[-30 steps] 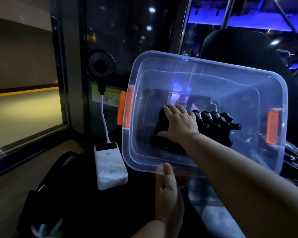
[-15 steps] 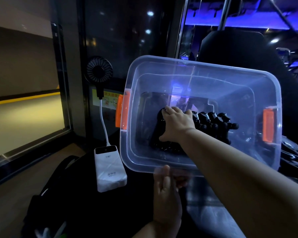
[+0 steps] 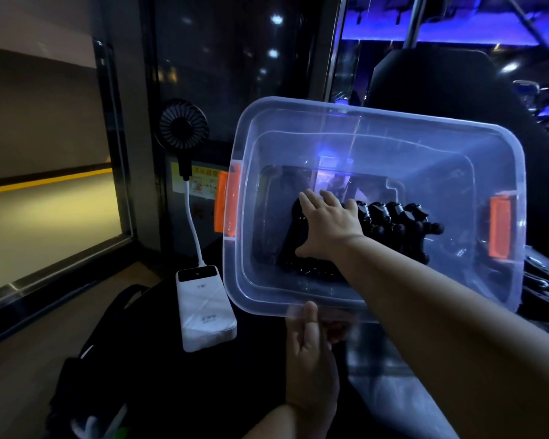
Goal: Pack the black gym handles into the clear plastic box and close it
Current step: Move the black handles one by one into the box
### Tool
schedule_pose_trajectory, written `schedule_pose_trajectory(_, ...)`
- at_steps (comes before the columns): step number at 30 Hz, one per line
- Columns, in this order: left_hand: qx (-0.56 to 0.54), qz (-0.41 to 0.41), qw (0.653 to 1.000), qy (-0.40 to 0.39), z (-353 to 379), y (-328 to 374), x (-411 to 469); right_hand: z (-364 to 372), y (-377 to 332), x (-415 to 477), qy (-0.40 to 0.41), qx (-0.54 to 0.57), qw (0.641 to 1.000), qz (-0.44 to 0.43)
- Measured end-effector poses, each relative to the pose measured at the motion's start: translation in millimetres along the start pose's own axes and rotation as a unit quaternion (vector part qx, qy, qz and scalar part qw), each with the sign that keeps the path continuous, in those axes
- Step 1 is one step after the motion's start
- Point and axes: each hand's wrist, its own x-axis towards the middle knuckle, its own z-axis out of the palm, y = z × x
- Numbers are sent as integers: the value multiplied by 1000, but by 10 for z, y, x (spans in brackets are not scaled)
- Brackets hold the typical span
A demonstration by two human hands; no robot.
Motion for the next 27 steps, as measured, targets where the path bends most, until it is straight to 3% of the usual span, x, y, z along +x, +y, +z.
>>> schedule_pose_trajectory(9, 68, 25, 997, -34, 19, 74, 8, -88, 114, -358, 63, 103, 992, 19)
schedule_pose_trajectory(18, 124, 56, 990, -35, 45, 114, -24, 3, 648, -1380, 233, 195, 946, 115)
schedule_pose_trajectory(27, 79, 84, 992, -42, 153, 133, -87, 286, 1499, -2280, 231, 190, 930, 215)
